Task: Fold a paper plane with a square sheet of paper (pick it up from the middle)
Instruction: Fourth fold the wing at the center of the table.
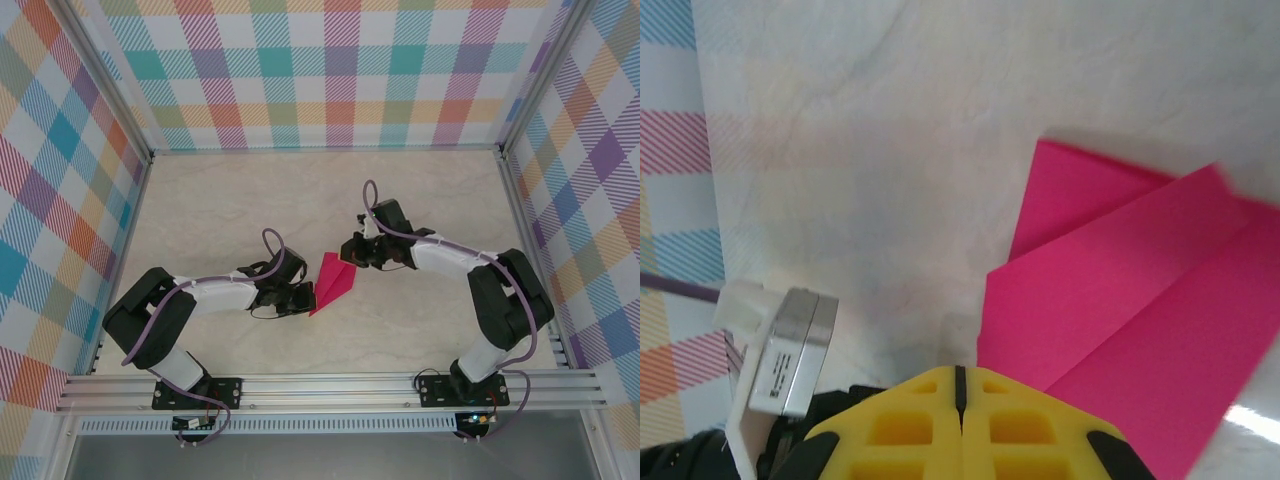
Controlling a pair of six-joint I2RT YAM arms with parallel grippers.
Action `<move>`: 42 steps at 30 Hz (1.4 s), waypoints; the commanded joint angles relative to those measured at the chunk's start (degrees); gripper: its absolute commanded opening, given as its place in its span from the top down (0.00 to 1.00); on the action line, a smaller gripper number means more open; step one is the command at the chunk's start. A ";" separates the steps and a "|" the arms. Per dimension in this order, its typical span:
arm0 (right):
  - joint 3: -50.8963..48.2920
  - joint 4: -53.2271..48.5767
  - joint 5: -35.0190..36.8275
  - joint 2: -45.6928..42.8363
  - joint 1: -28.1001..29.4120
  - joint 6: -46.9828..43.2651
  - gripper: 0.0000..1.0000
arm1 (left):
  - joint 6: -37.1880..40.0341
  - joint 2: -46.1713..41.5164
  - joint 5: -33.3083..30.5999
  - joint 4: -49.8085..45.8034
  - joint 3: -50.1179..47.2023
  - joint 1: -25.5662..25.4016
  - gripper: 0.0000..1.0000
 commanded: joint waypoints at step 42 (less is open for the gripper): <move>4.49 -7.21 8.41 13.61 8.25 -6.36 1.00 | 0.53 0.98 -0.60 -8.82 -2.95 -0.82 1.00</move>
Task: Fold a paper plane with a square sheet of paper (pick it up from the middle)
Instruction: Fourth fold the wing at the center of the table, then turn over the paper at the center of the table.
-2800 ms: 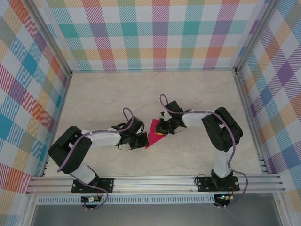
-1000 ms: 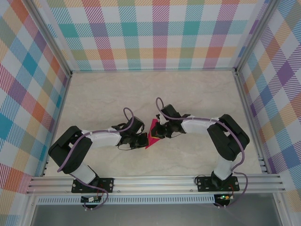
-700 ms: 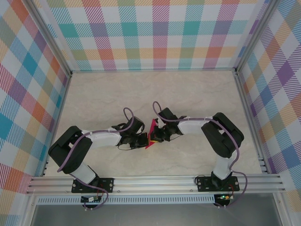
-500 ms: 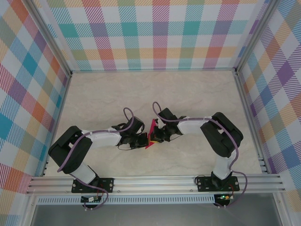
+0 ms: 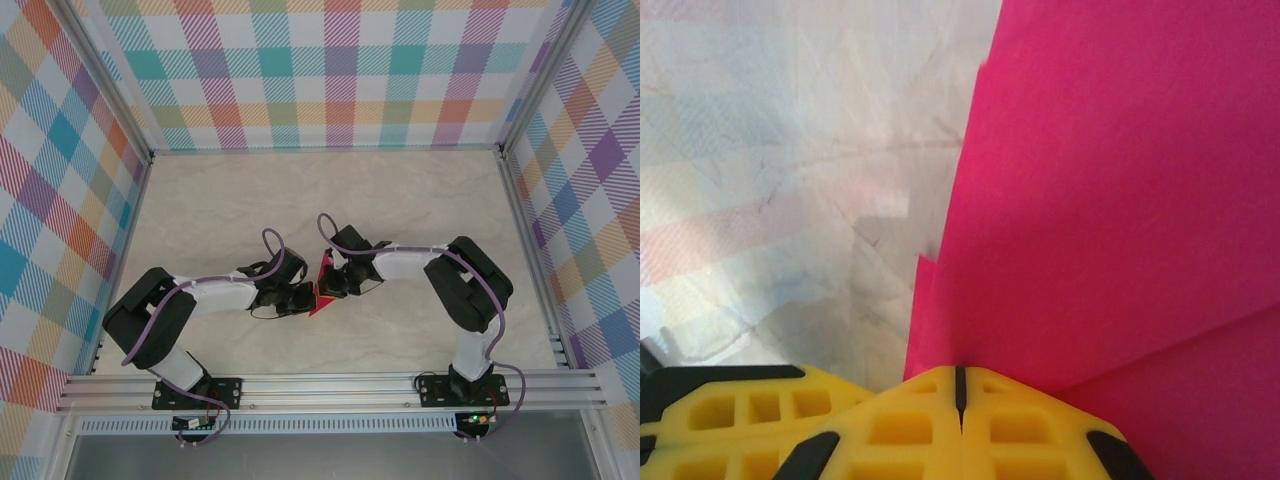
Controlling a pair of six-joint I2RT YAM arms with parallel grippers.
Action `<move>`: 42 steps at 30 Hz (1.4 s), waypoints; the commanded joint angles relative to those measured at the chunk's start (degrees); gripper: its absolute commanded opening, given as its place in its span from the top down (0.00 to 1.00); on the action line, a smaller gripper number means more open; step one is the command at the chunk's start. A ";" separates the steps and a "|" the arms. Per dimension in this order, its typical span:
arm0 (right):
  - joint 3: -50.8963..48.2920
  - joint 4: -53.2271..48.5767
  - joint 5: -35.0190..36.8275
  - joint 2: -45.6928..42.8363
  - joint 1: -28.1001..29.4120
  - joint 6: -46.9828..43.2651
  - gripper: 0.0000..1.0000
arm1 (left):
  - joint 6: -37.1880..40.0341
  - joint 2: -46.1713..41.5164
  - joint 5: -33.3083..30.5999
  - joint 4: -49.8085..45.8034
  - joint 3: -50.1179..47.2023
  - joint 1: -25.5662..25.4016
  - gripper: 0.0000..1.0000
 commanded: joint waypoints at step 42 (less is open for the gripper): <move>-4.38 1.73 -3.49 -9.01 -9.17 12.72 0.47 | -3.86 -7.60 -8.20 -1.85 3.46 1.37 0.50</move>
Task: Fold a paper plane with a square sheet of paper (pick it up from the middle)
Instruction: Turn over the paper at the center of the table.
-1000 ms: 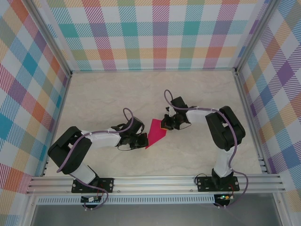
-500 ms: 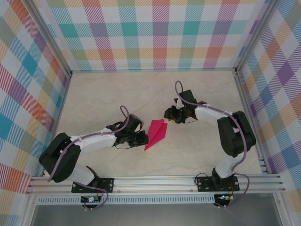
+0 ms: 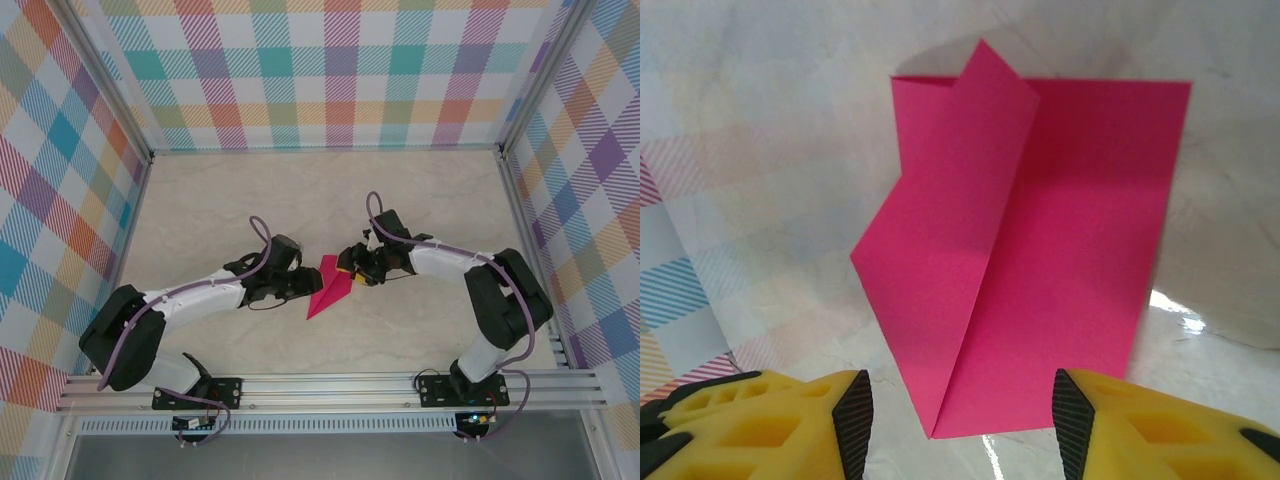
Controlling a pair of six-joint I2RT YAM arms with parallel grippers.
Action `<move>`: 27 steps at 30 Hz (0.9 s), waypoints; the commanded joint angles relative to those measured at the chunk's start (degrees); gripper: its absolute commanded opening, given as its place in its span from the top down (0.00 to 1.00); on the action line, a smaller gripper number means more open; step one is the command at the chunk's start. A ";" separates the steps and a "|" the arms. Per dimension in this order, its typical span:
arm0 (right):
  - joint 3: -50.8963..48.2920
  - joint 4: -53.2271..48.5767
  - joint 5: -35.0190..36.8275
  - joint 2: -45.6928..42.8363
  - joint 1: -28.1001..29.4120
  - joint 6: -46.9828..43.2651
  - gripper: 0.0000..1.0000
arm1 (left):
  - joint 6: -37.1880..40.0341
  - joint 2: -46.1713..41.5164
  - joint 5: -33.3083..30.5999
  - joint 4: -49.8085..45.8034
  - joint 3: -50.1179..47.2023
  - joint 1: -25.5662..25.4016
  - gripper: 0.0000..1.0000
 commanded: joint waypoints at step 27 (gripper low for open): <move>2.62 13.29 -5.39 10.30 3.87 3.90 0.81 | -13.87 0.28 12.05 12.90 -7.60 9.62 0.13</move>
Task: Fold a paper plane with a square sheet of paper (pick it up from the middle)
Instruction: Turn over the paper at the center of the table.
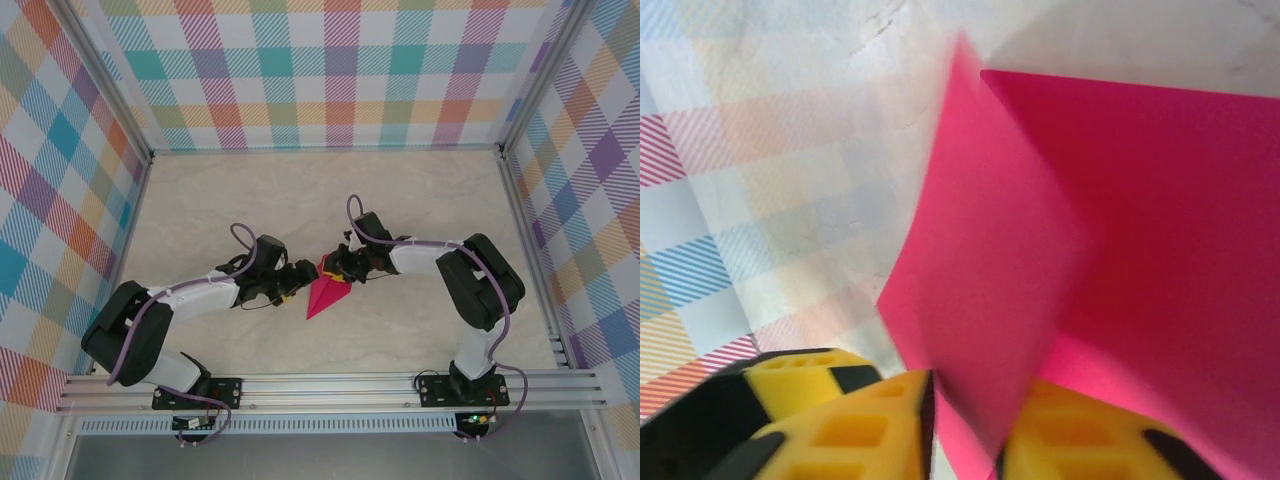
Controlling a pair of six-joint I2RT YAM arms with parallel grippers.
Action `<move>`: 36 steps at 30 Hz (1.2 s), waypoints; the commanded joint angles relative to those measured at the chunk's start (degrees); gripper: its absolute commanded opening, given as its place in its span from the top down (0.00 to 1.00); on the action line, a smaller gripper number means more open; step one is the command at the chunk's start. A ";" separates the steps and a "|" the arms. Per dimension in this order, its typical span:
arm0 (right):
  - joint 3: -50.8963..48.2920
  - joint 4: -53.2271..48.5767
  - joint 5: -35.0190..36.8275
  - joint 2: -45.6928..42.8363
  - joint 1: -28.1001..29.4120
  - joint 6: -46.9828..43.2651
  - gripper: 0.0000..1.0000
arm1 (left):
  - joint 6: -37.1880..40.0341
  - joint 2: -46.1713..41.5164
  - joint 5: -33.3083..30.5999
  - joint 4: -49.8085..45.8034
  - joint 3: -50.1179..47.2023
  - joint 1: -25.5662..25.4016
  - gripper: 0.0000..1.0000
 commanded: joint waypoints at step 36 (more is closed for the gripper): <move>8.53 8.46 -24.50 -7.55 -7.22 3.87 0.95 | -8.00 -11.12 22.46 30.15 -3.33 8.93 0.37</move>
